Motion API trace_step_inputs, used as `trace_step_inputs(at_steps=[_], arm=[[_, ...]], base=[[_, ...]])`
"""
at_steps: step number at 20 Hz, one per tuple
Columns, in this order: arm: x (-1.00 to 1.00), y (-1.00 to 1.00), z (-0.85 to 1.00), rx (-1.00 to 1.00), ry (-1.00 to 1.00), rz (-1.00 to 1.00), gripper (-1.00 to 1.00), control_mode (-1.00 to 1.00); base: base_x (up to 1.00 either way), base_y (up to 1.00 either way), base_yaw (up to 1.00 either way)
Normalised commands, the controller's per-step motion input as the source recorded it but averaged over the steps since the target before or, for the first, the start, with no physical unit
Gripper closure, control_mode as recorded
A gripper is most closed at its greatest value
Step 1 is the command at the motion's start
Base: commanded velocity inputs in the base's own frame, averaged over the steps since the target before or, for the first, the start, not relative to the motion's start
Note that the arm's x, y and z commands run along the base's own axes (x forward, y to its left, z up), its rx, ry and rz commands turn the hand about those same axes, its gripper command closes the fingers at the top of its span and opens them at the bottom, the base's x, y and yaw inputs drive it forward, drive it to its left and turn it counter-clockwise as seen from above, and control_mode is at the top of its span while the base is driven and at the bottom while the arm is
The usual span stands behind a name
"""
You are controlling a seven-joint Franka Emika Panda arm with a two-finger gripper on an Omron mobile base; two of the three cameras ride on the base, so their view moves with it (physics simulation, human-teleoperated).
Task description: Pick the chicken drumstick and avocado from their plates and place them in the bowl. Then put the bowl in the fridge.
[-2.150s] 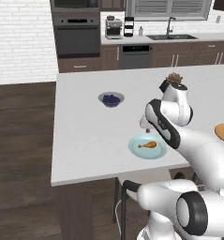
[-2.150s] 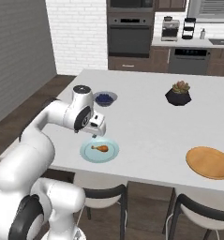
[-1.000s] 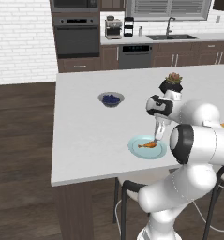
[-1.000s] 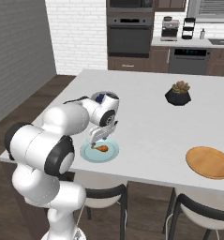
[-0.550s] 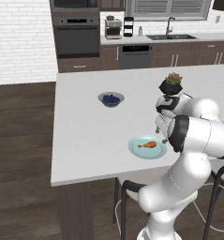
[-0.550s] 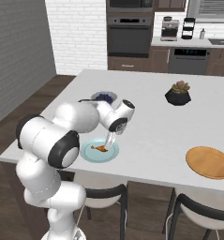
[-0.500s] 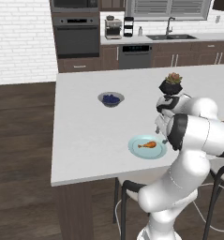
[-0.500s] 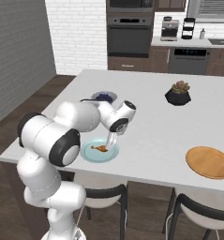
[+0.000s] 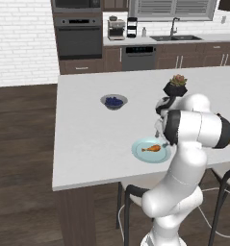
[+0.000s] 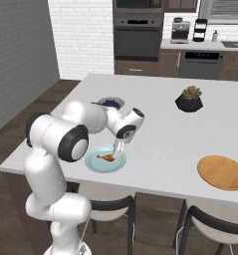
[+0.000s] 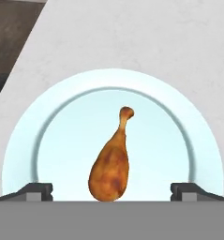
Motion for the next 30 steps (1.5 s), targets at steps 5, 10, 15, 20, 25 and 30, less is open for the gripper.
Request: trace_step_inputs(at_steps=[5, 10, 15, 20, 25, 30], arm=[[-0.10, 0.13, -0.24, 0.00, 0.04, 0.00, -1.00, -1.00], [-0.04, 0.00, -0.28, 0.00, 0.00, 0.05, -1.00, -1.00], [0.00, 0.00, -0.28, 0.00, 0.00, 0.05, -1.00, -1.00], [0.00, 0.07, -0.23, 0.00, 0.00, 0.04, 1.00, -1.00], [0.00, 0.09, -0.06, 0.00, 0.00, 0.03, 1.00, -1.00], [0.00, 0.01, 0.00, 0.00, 0.00, 0.03, 1.00, -1.00]], base=[[0.00, 0.00, 0.00], [0.00, 0.00, 0.00], [0.00, 0.00, 0.00], [0.00, 0.00, 0.00], [0.00, 0.00, 0.00], [0.00, 0.00, 0.00]])
